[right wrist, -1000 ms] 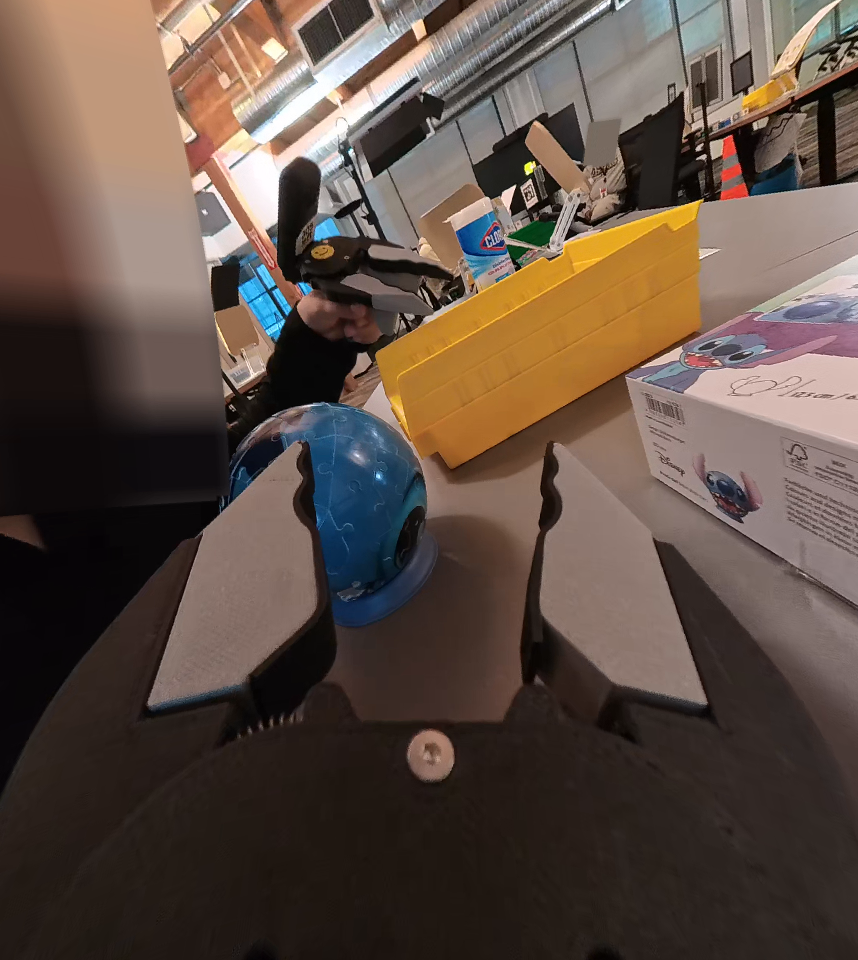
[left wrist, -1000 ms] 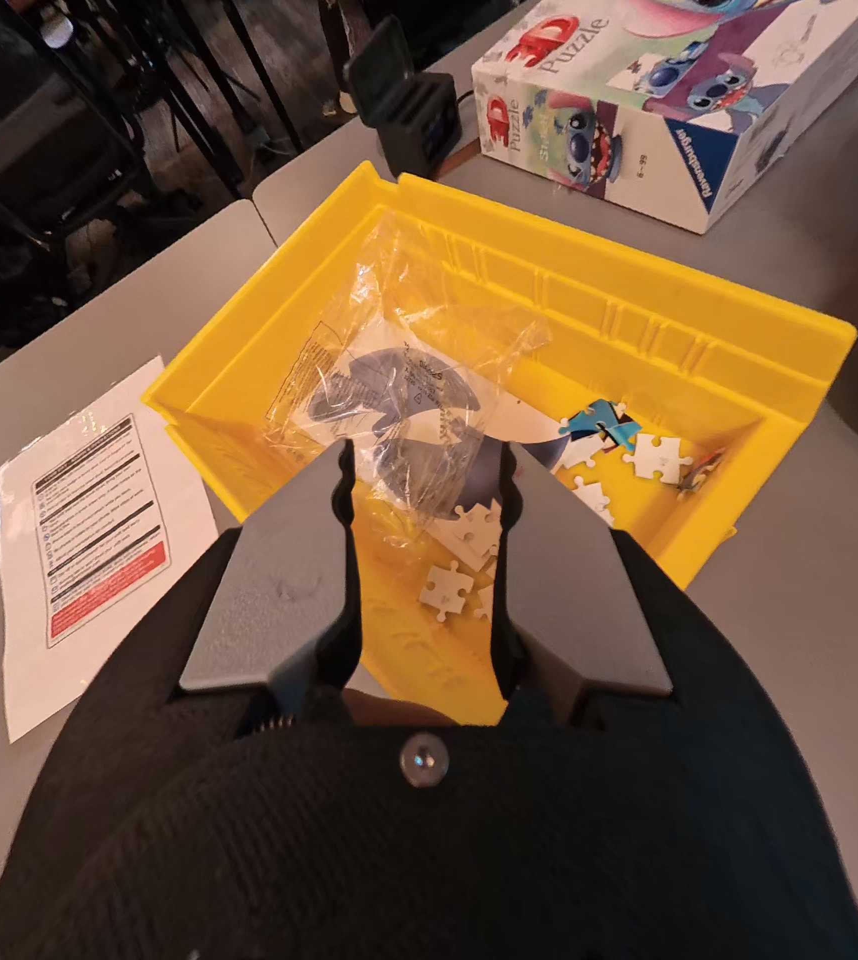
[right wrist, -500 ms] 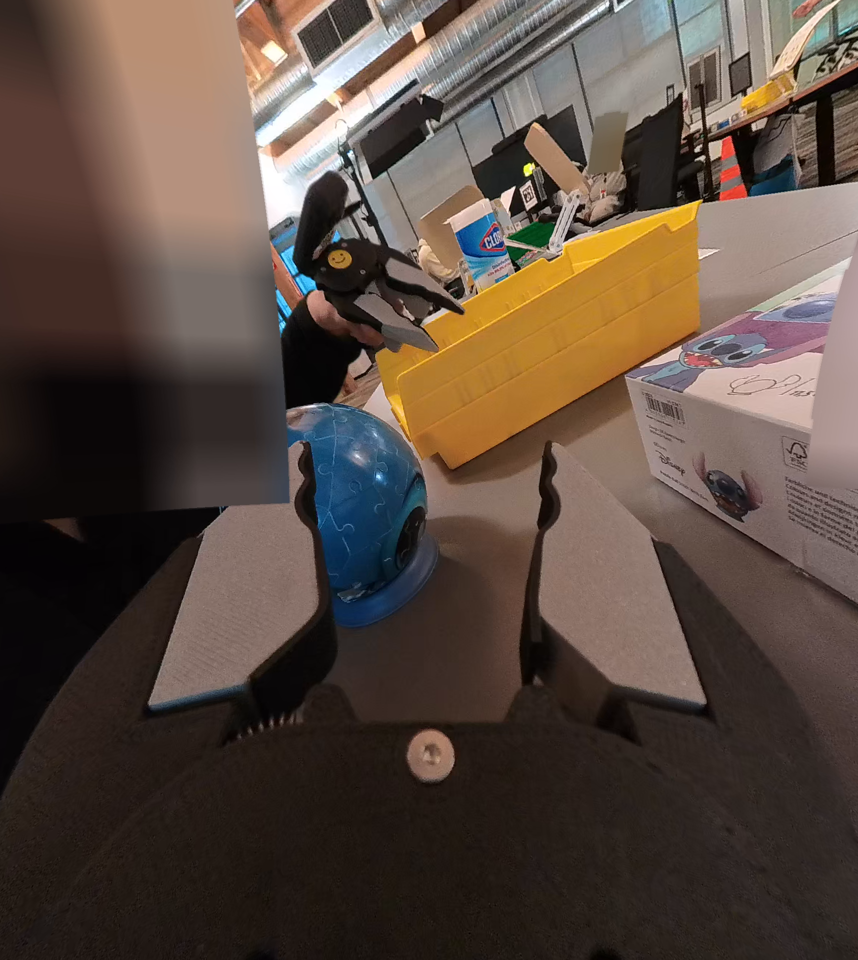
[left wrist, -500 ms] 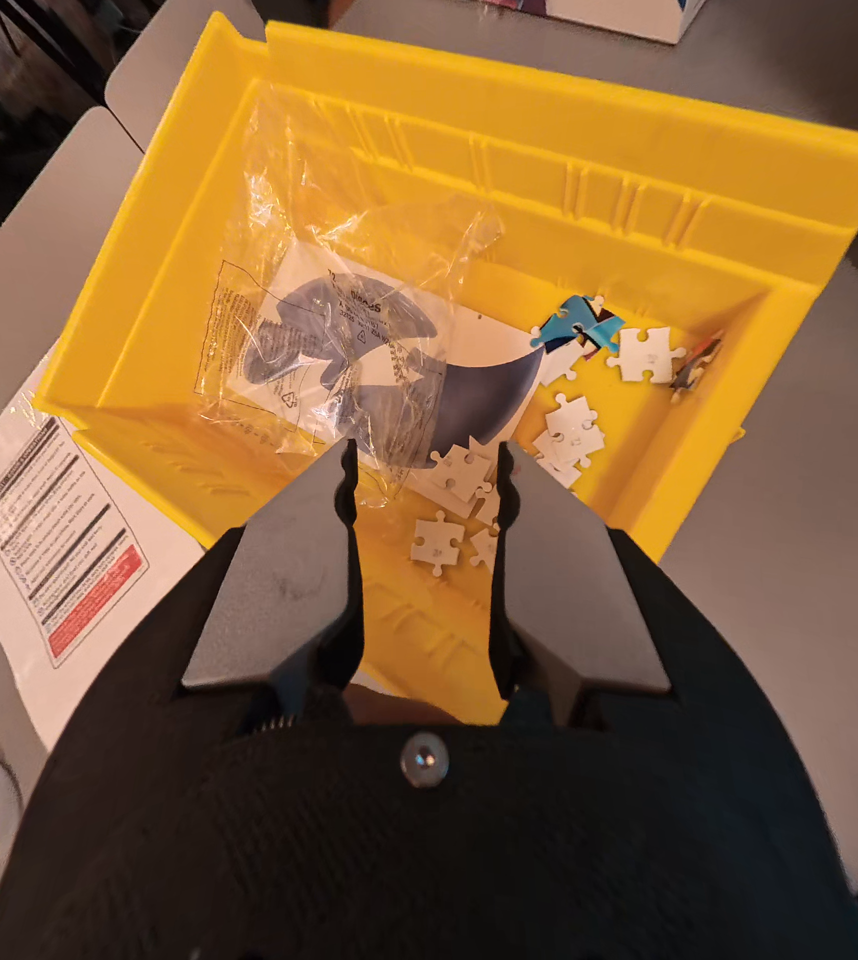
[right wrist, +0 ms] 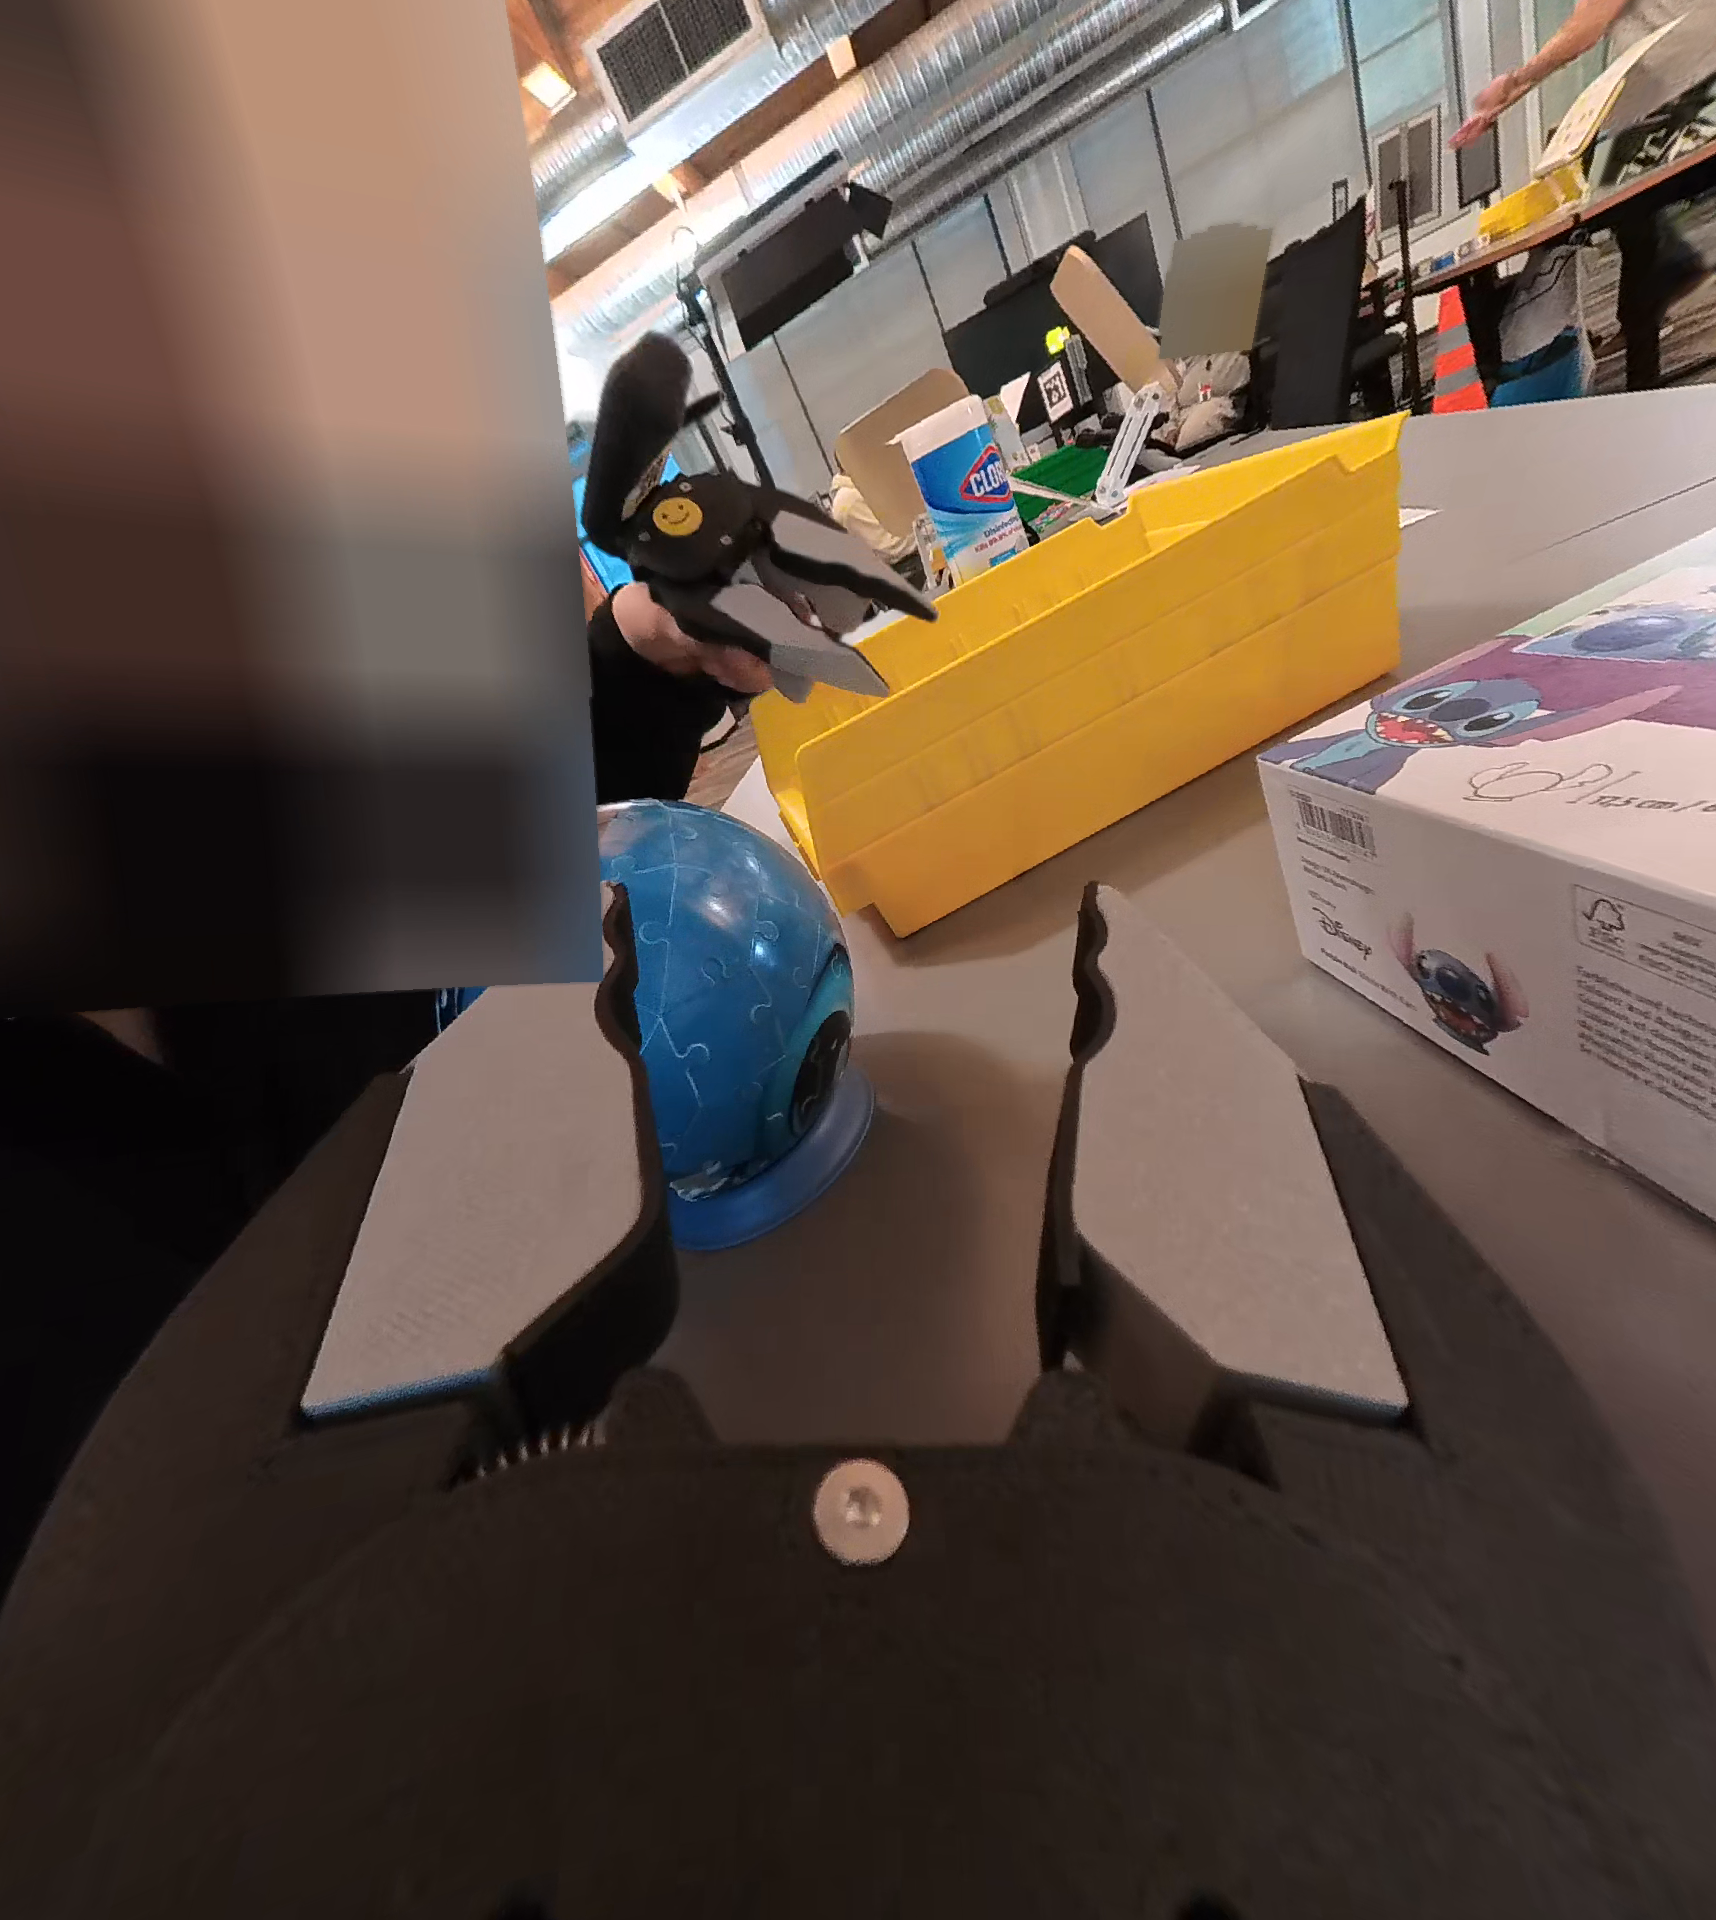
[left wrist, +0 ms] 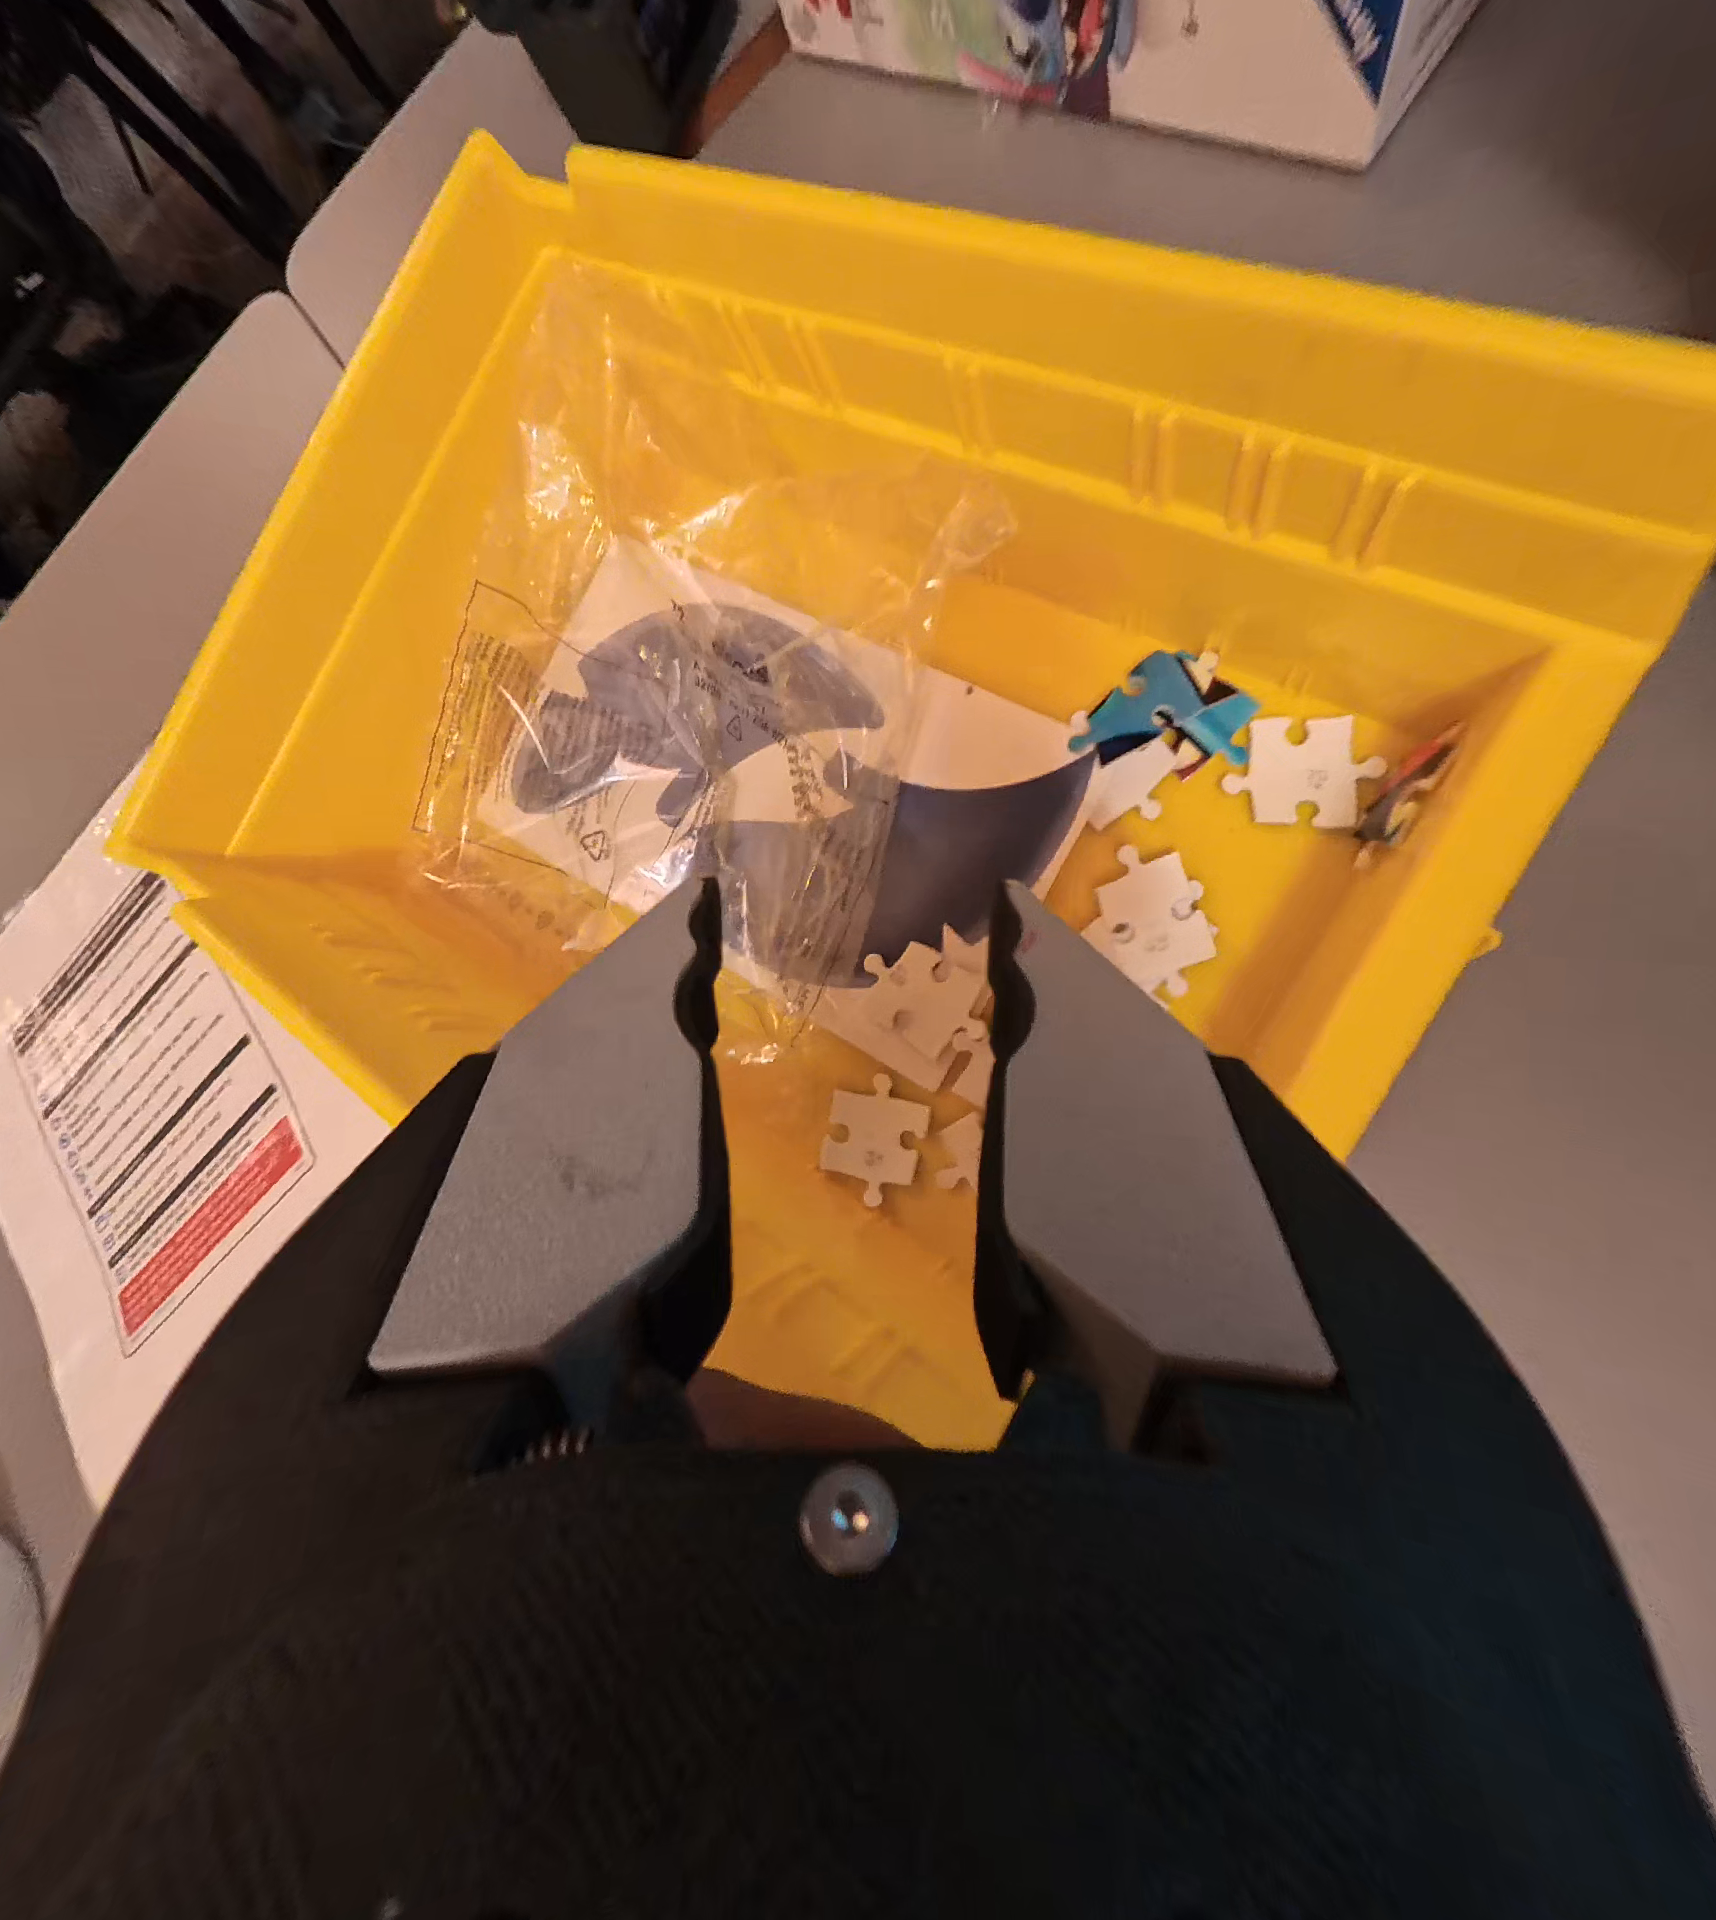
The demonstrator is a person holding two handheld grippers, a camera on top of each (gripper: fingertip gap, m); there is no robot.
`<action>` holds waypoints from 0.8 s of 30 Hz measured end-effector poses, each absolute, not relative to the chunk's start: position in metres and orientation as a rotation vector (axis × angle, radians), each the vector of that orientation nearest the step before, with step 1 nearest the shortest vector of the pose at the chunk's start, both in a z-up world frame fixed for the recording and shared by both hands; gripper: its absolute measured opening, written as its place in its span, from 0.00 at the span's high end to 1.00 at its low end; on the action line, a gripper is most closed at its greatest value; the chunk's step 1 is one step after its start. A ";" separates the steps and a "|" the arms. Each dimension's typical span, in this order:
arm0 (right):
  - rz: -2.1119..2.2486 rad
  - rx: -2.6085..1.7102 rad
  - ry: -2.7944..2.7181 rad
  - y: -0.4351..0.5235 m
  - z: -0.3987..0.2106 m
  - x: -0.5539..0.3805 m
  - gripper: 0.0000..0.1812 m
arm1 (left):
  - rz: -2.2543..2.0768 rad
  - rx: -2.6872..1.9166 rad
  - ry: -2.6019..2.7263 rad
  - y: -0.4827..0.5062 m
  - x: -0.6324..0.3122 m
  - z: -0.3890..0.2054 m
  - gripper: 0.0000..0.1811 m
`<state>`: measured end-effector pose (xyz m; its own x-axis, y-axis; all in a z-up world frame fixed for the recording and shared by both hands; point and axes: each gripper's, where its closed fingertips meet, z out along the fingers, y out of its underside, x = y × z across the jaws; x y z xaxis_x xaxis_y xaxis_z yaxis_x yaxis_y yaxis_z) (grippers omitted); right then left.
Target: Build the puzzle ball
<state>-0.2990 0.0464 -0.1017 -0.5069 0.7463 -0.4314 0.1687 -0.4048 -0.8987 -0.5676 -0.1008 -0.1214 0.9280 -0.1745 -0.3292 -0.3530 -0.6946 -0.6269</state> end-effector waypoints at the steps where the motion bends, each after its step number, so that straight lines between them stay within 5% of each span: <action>1: 1.965 -1.262 -1.411 0.046 -0.102 -0.299 0.55 | 0.328 -2.356 0.375 -0.102 -0.569 -0.124 0.72; 24: 1.961 -1.252 -1.425 0.044 -0.102 -0.299 0.55 | 0.382 -2.445 0.600 -0.098 -0.560 -0.120 0.77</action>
<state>-0.2989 0.0441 -0.1016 -0.5127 0.7476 -0.4222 0.1706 -0.3932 -0.9035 -0.5603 -0.0983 -0.1198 0.8574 -0.3297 -0.3951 -0.4977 -0.7265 -0.4738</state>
